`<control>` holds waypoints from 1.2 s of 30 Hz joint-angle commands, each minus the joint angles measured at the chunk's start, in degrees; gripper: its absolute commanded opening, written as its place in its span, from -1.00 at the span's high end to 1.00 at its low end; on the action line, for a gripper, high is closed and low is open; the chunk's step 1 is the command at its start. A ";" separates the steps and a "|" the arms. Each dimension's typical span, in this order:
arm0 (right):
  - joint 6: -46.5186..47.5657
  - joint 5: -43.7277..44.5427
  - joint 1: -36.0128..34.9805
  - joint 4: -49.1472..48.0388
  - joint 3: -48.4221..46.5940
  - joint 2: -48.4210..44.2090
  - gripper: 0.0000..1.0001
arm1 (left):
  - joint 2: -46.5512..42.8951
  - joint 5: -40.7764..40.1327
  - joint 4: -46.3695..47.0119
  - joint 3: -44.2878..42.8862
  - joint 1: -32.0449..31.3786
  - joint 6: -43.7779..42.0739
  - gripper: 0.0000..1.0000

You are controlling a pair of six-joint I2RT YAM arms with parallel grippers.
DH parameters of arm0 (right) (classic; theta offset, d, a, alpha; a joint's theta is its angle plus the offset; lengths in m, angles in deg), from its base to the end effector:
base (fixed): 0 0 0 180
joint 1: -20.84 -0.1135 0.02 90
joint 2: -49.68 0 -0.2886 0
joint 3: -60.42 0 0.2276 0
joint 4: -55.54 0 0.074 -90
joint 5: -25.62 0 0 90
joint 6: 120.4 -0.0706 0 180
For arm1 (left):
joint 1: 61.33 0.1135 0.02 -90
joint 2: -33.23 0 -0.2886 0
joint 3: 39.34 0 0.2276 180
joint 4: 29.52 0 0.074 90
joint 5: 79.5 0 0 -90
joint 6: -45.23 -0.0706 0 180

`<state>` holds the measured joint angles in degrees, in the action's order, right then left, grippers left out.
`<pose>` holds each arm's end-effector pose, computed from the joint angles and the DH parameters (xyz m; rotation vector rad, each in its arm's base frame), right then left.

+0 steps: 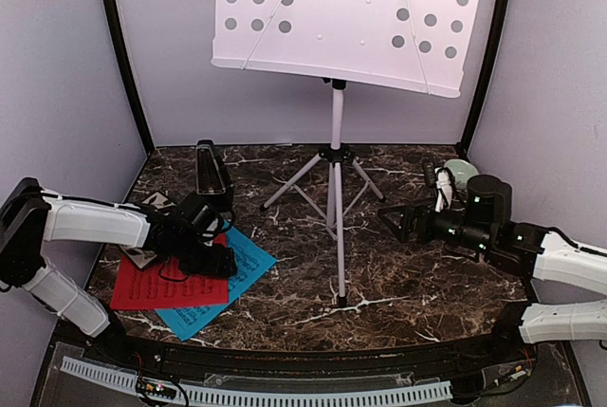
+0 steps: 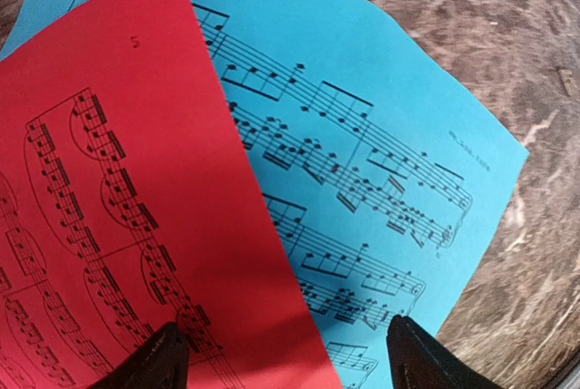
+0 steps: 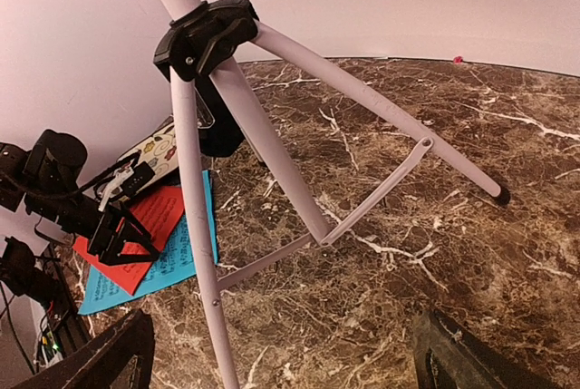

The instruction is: Set up the instrument practice props

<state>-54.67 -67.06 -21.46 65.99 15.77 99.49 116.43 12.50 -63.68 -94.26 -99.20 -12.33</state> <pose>0.1454 0.1368 0.2746 -0.3363 1.9009 0.8416 0.1983 -0.1573 0.1641 0.1413 2.7330 -0.4255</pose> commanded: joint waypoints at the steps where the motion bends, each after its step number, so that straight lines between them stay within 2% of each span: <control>1: 0.80 -2.32 0.51 -0.35 -1.82 -0.28 -1.00 | 5.17 9.71 5.98 -0.05 -5.80 4.88 -0.54; 4: 0.87 -2.60 0.55 -0.49 -1.81 0.30 -1.00 | 8.23 10.45 6.96 -3.99 -9.56 5.63 -0.54; 7: 0.89 -3.56 0.57 -1.03 -1.85 0.83 -1.00 | 9.35 12.71 9.50 -6.41 -10.73 6.59 -0.52; 12: 0.81 -5.46 0.56 -0.88 -2.53 1.04 -1.00 | 4.53 3.13 -1.73 -12.96 -9.54 1.16 -0.56; 15: 0.34 -6.80 0.57 -1.40 -2.94 1.63 -0.99 | 0.82 -0.12 -7.50 -14.09 -7.60 -0.18 -0.56; 20: -3.80 -7.95 -0.53 -1.56 -4.92 4.12 -0.79 | -8.66 3.44 -6.08 -6.61 -0.70 2.98 -0.58; 29: -3.85 -0.13 -12.36 1.60 -11.34 10.53 -0.67 | -21.28 3.93 -5.17 7.30 6.57 10.42 -0.64; 32: -3.03 2.12 -15.26 2.18 -12.39 12.95 -0.61 | -20.32 6.28 -1.69 10.51 8.06 9.81 -0.60; 36: -2.35 4.02 -18.51 2.55 -13.37 14.81 -0.55 | -13.48 9.88 2.97 11.22 7.99 9.11 -0.54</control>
<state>-57.90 -66.60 -37.44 68.31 4.55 113.19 98.28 18.25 -66.09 -84.10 -91.26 -3.41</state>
